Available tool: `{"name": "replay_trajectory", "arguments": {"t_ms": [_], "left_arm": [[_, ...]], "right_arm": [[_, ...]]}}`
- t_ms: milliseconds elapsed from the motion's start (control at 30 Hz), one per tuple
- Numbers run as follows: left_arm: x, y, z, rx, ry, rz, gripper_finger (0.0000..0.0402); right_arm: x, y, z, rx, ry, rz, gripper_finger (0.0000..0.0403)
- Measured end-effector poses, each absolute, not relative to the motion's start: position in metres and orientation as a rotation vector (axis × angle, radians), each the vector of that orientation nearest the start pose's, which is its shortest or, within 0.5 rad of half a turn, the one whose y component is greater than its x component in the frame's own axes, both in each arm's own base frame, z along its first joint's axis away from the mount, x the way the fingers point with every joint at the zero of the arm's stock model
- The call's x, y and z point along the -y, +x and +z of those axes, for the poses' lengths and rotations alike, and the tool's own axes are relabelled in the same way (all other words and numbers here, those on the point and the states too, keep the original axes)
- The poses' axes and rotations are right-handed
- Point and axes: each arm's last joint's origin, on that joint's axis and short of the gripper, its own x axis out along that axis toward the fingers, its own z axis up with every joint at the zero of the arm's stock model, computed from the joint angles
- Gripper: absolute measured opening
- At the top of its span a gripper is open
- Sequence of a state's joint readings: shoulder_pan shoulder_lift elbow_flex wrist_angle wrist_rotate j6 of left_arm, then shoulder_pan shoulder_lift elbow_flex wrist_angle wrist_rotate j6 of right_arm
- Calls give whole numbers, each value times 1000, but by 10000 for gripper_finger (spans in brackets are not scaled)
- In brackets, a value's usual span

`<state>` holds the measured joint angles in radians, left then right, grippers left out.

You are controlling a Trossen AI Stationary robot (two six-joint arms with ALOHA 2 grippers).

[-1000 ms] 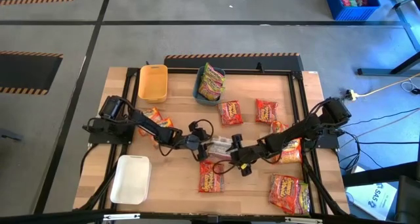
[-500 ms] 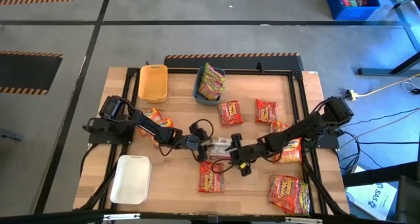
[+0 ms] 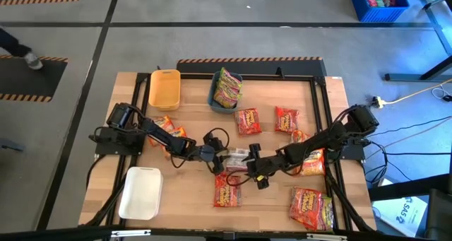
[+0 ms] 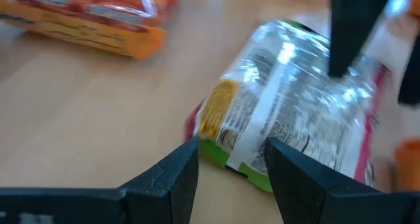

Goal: Sort Maruchan noodles
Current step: Put the green noodle pack into the blue bin

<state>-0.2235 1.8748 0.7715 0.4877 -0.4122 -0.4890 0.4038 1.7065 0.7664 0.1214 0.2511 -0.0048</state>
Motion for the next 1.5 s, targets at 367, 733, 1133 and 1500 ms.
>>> {"name": "replay_trajectory", "arguments": {"t_ms": [367, 733, 1133, 1500], "left_arm": [[62, 335, 110, -518, -296, 334, 167], [68, 334, 110, -526, -264, 290, 167], [81, 332, 111, -520, -235, 242, 167], [81, 332, 111, -520, -234, 243, 167]], "right_arm": [[-118, 292, 115, -814, -392, 52, 257], [-115, 290, 114, -823, -442, -16, 247], [-113, 289, 113, -830, -479, -80, 119], [-113, 290, 114, -824, -476, -80, 37]]}}
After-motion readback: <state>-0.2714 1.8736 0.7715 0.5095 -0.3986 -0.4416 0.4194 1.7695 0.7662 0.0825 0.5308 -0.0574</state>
